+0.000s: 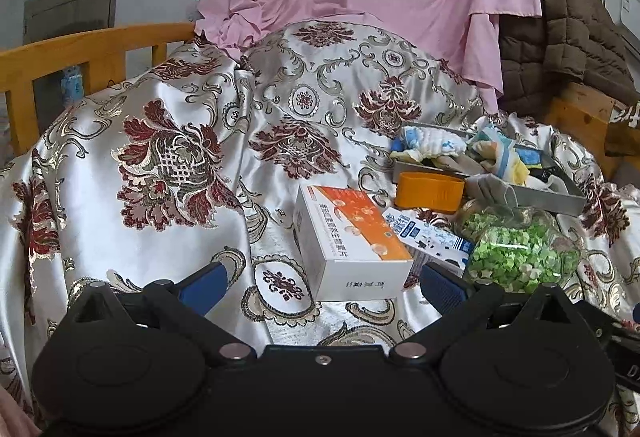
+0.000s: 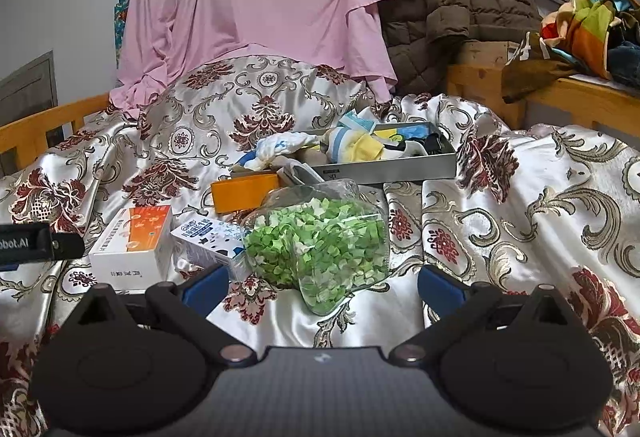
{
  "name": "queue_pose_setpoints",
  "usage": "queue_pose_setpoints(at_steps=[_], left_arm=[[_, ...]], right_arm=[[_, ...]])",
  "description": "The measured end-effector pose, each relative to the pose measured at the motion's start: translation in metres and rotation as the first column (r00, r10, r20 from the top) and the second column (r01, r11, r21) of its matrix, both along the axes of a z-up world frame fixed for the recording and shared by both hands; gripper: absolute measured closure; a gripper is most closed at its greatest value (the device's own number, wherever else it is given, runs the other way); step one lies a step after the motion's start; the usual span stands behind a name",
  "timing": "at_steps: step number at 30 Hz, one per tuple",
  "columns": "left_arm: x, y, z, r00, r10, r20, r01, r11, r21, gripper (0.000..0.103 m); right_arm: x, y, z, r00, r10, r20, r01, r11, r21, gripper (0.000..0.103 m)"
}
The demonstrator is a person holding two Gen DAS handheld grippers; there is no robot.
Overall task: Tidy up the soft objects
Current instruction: 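Lift both tools away from the tray back toward the remaining items, then grasp the orange silicone mitt with the left tool while the right tool grasps the white face mask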
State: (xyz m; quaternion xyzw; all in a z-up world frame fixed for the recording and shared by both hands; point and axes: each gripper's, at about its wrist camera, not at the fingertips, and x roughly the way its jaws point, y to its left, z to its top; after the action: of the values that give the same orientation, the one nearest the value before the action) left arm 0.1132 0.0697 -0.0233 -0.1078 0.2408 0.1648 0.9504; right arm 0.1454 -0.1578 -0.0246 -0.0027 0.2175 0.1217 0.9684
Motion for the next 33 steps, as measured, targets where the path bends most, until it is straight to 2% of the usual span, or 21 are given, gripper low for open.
queue_pose_setpoints(at_steps=[3,11,21,24,29,33], left_arm=[[-0.001,-0.001,0.003,1.0,0.003,0.015,-0.003,1.0,-0.01,0.001],[0.008,-0.003,0.008,0.997,-0.021,0.069,0.02,1.0,0.019,0.001],[0.052,0.003,0.008,0.986,-0.086,0.14,0.083,0.996,0.029,0.001],[0.07,0.006,0.008,0.979,-0.129,0.157,0.127,0.992,0.019,0.001],[0.107,0.013,0.008,0.956,-0.234,0.18,0.236,0.972,0.009,0.001],[0.144,0.024,0.006,0.937,-0.309,0.161,0.31,0.951,0.018,0.001]], right_arm=[[0.001,0.003,-0.001,1.0,0.01,0.009,-0.01,1.0,-0.007,0.0],[0.008,0.014,0.001,0.999,0.041,0.02,-0.04,0.999,-0.028,0.0],[0.037,0.022,0.003,0.998,0.056,0.012,-0.055,0.997,-0.055,0.0],[0.05,0.026,0.006,0.998,0.061,0.02,-0.059,0.996,-0.069,0.0],[0.083,0.024,0.015,0.998,0.06,0.001,-0.06,0.997,-0.043,0.0],[0.115,0.023,0.019,0.998,0.064,-0.004,-0.064,0.995,-0.075,0.0]])
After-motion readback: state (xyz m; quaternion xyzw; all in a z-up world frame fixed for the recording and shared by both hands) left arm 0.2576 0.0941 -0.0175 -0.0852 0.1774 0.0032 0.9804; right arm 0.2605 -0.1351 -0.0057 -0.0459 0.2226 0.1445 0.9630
